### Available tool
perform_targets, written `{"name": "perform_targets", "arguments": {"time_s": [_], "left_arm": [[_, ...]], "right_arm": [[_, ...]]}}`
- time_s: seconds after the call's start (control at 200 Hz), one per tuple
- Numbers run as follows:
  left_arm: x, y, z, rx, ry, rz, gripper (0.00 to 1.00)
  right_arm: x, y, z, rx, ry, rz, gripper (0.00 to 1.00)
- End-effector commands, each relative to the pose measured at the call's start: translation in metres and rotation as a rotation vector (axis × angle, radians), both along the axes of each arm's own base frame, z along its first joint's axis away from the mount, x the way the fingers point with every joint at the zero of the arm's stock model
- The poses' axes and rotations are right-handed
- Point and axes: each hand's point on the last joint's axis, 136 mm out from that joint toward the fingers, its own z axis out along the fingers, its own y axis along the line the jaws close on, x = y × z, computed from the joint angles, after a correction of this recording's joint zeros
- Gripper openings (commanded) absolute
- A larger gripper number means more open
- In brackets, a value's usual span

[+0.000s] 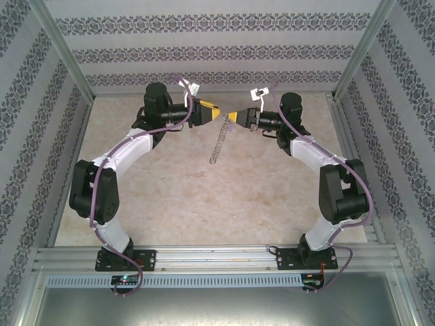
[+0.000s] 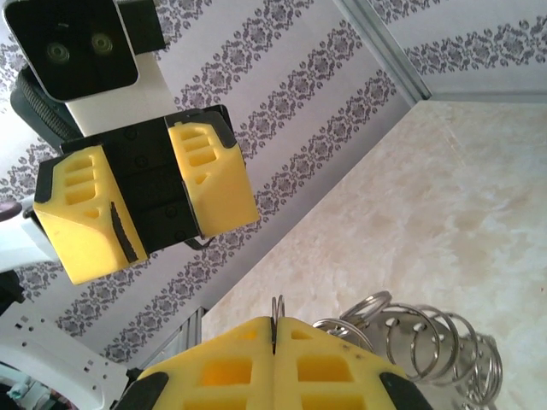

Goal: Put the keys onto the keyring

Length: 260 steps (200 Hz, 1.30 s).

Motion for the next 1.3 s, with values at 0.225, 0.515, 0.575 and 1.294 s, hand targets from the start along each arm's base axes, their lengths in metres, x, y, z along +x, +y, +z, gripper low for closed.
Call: {"name": "perform_targets", "arguments": {"time_s": [0.225,0.515,0.575,1.294], "left_arm": [[0.002,-0.003,-0.021,0.028,0.057,-0.050,0.31],[0.003,-0.009,-0.031,0.036,0.080,-0.070,0.31],[0.002,-0.010,-0.031,0.036,0.081,-0.073,0.30],[0.001,-0.019,-0.035,0.049,0.080,-0.084,0.28]], "right_arm": [[-0.004,0.010,0.006,0.002,-0.063,0.065,0.00],[-0.006,0.015,0.005,0.001,-0.061,0.078,0.00],[-0.005,0.014,0.005,0.001,-0.060,0.075,0.00],[-0.005,0.017,0.001,-0.001,-0.056,0.080,0.00]]}}
